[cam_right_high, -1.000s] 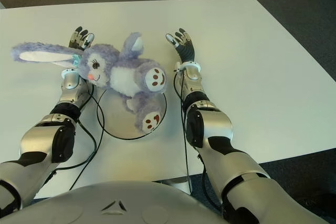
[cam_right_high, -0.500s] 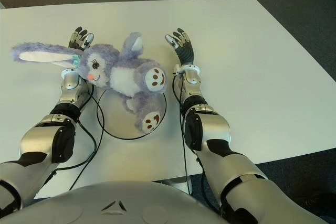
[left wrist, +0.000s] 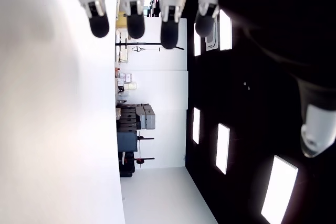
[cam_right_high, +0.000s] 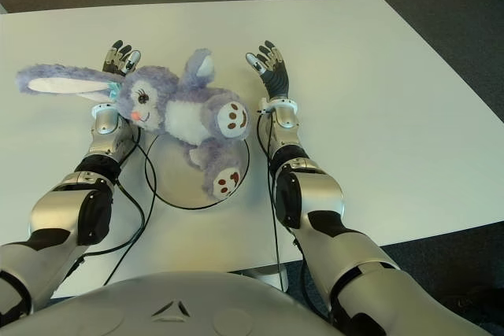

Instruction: Put the doll into the plate.

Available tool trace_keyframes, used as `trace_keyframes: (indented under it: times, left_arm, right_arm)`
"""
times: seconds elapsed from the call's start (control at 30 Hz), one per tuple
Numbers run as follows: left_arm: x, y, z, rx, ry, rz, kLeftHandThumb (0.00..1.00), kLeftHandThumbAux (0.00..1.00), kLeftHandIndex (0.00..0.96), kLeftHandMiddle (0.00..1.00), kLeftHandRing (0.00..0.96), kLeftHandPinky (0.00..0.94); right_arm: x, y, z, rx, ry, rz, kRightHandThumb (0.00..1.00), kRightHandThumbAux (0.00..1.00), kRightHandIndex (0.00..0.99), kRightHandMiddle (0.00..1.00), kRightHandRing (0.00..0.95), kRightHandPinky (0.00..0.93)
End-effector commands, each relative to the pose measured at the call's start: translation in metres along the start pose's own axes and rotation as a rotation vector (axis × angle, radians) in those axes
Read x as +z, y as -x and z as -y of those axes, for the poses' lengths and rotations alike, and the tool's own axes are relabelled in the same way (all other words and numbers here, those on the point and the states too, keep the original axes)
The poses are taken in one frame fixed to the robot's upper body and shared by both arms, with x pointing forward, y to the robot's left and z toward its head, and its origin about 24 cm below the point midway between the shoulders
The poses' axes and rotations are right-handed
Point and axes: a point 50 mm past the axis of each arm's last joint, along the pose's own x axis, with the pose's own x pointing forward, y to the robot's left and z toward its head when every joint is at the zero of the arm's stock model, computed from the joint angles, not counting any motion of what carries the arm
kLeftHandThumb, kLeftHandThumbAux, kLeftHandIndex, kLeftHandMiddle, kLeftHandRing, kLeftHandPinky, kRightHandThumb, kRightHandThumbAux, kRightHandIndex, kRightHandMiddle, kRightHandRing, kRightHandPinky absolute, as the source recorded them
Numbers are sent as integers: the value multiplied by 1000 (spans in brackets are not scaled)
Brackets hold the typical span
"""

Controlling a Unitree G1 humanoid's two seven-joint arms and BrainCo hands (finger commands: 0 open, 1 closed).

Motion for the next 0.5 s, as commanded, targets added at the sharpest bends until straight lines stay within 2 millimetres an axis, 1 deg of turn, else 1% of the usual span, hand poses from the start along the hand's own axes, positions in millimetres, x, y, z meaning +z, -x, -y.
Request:
trace_keyframes:
  times: [0.03, 0.5]
  left_arm:
    - [-40, 29, -5, 26, 13, -140, 0, 528, 35, 119, 64, 0]
    - [-40, 32, -7, 30, 17, -122, 0, 528, 49, 115, 62, 0]
  right_arm:
    - [-29, 17, 1, -19, -9, -107, 31, 629, 97, 137, 121, 110]
    - [-29, 19, 1, -40, 2, -90, 40, 643, 89, 133, 120, 104]
